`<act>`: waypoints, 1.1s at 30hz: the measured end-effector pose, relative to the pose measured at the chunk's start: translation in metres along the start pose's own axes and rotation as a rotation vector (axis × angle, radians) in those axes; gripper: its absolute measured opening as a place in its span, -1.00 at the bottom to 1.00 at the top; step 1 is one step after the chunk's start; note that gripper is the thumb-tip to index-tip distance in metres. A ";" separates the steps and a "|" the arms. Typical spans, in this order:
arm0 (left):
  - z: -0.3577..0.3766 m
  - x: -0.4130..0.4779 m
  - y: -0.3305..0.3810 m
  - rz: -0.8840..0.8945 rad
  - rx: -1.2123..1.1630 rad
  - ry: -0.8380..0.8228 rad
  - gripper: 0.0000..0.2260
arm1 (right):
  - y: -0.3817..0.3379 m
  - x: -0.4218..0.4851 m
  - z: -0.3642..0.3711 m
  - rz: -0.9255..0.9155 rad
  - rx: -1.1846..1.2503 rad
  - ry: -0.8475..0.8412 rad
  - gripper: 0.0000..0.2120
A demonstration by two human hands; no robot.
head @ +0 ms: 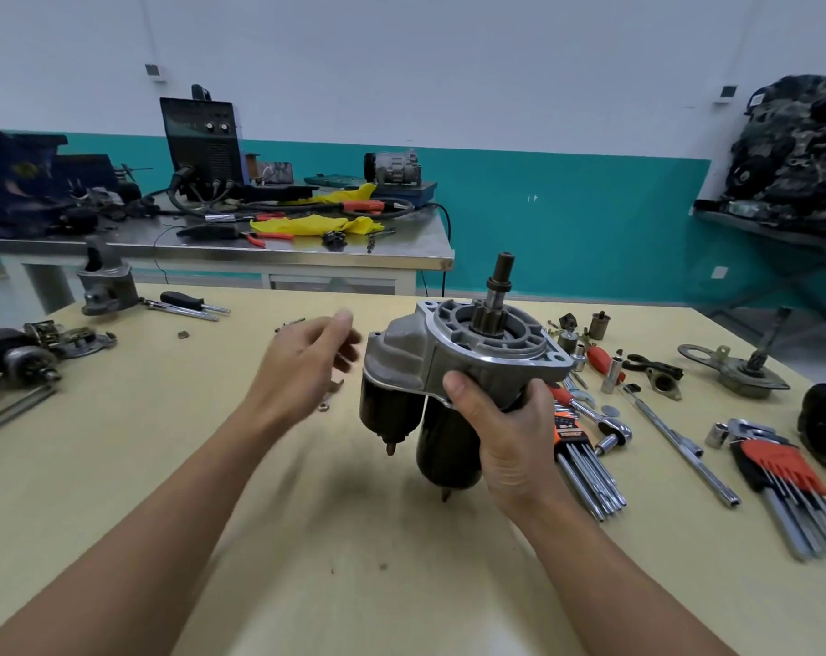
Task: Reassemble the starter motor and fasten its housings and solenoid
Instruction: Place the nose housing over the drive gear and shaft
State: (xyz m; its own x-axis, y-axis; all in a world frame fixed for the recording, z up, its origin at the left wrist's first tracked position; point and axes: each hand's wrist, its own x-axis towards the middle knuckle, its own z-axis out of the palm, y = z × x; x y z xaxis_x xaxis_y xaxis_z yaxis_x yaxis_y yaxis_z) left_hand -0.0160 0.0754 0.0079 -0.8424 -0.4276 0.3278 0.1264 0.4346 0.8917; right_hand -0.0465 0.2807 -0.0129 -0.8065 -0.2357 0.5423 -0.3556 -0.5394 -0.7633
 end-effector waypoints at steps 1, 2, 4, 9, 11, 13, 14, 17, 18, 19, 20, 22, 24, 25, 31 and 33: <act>-0.012 0.009 -0.010 0.024 0.170 0.116 -0.72 | 0.000 0.000 -0.001 -0.002 -0.002 -0.007 -0.65; -0.024 0.018 -0.022 0.021 0.327 0.189 -0.83 | 0.001 0.001 -0.001 -0.005 -0.003 -0.009 -0.65; -0.044 0.030 -0.045 -0.039 0.563 0.190 -0.89 | 0.002 0.002 -0.001 -0.019 -0.007 0.010 -0.56; -0.045 0.040 -0.072 -0.135 0.672 -0.109 -0.77 | 0.008 0.004 -0.007 -0.112 -0.069 0.060 -0.61; -0.039 0.041 -0.069 -0.160 0.679 -0.189 -0.70 | 0.010 0.006 -0.009 -0.147 -0.109 0.107 -0.62; -0.035 0.042 -0.065 -0.168 0.698 -0.206 -0.64 | 0.011 0.008 -0.010 -0.168 -0.137 0.173 -0.57; -0.032 0.041 -0.063 -0.170 0.724 -0.196 -0.64 | 0.011 0.009 -0.010 -0.179 -0.158 0.194 -0.53; -0.023 0.035 -0.059 -0.180 0.794 -0.133 -0.79 | 0.010 0.013 -0.017 -0.229 -0.256 0.198 -0.55; -0.020 0.034 -0.057 -0.186 0.797 -0.113 -0.85 | 0.009 0.014 -0.019 -0.244 -0.270 0.194 -0.61; -0.018 0.033 -0.055 -0.192 0.796 -0.098 -0.90 | 0.008 0.014 -0.021 -0.256 -0.272 0.194 -0.64; -0.016 0.033 -0.053 -0.198 0.798 -0.092 -0.94 | 0.008 0.015 -0.022 -0.258 -0.264 0.197 -0.64; -0.012 0.031 -0.049 -0.196 0.816 -0.098 -0.94 | 0.008 0.016 -0.022 -0.254 -0.261 0.193 -0.63; -0.010 0.030 -0.050 -0.176 0.854 -0.106 -0.90 | 0.008 0.015 -0.021 -0.238 -0.273 0.178 -0.62; -0.010 0.030 -0.050 -0.165 0.861 -0.097 -0.88 | 0.008 0.014 -0.020 -0.219 -0.279 0.168 -0.62; -0.026 0.025 -0.004 0.007 0.540 0.155 -0.92 | 0.007 0.009 -0.020 -0.148 -0.282 0.138 -0.33; -0.030 0.013 0.031 0.147 0.363 0.181 -0.91 | 0.007 0.009 -0.020 -0.160 -0.311 0.123 -0.29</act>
State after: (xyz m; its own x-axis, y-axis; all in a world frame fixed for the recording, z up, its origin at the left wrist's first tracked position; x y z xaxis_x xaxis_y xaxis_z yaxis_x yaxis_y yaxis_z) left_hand -0.0075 0.0596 0.0488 -0.7194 -0.4588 0.5215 0.0185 0.7379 0.6746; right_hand -0.0653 0.2915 -0.0203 -0.7727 -0.0594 0.6319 -0.5934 -0.2858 -0.7525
